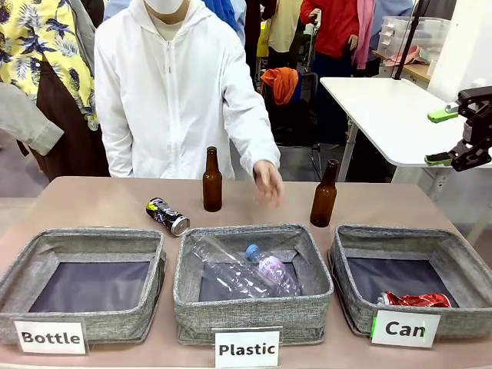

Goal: Sort the can waste into the basket.
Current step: Pick up the can waste from the table and place it in the right Fabric basket.

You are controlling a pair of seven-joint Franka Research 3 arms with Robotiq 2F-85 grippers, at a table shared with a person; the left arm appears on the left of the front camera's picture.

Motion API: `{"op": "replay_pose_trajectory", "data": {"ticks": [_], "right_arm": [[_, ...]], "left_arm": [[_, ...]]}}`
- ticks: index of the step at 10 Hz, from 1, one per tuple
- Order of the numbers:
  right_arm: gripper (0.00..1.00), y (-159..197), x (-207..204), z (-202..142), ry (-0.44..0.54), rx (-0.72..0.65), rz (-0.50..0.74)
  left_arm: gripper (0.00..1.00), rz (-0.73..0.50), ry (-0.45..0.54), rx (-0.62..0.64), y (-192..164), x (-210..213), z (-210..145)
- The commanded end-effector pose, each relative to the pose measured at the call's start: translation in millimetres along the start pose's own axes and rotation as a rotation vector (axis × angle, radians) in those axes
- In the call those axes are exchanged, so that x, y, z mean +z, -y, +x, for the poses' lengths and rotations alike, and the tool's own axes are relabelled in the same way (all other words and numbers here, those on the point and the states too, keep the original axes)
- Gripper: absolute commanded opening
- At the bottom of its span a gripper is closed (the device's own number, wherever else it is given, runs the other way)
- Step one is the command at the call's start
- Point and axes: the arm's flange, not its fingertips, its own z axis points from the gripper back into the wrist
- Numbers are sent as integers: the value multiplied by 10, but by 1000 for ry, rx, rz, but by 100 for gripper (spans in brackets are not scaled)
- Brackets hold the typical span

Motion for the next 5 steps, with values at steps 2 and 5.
{"op": "replay_pose_trajectory", "data": {"ticks": [2,5], "right_arm": [[100,-12,50,0,-9,23,-2],[100,-12,50,0,-9,23,-2]], "left_arm": [[100,-5,-8,-20,4,6,-17],[100,-5,-8,-20,4,6,-17]]}}
